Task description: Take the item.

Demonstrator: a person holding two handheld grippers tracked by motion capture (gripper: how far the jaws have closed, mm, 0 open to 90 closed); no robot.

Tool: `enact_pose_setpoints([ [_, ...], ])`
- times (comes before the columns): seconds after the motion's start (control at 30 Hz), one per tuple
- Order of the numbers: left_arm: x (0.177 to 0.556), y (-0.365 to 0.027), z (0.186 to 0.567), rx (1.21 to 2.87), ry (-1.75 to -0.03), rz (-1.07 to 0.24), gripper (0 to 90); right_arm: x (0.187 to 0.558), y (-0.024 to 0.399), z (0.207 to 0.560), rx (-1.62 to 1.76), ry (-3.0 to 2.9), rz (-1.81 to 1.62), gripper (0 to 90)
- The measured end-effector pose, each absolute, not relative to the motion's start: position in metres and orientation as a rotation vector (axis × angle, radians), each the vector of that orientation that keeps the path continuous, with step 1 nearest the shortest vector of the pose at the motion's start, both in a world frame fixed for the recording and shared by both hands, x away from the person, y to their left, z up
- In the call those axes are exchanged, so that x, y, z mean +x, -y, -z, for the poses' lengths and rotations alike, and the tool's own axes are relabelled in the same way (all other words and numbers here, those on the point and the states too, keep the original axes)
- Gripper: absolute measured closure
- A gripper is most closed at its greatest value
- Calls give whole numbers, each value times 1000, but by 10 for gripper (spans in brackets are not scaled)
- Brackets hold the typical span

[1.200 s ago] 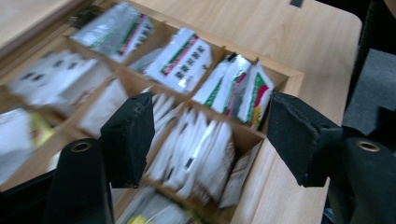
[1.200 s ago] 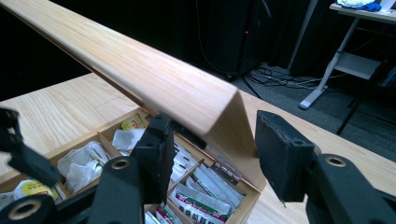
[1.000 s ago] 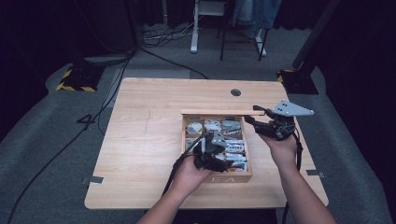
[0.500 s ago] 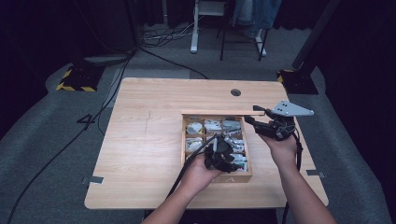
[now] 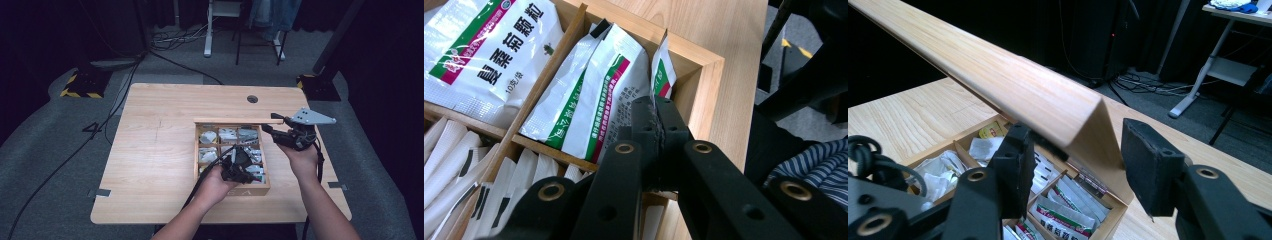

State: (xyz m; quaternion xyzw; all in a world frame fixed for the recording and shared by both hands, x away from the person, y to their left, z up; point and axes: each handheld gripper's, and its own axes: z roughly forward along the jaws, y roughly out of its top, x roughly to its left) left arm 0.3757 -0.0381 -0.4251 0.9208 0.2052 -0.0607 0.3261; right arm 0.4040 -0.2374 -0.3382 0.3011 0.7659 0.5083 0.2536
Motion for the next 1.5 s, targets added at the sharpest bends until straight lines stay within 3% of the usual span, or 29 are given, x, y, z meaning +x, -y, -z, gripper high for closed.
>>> enact_pose_setpoints([
  [1.1, 356, 3, 352, 2217, -436, -11, 896, 405, 238, 339, 816, -2079, -1392, 480],
  [1.5, 353, -37, 337, 2193, -481, -85, 894, 405, 238, 339, 816, -2080, -1393, 479],
])
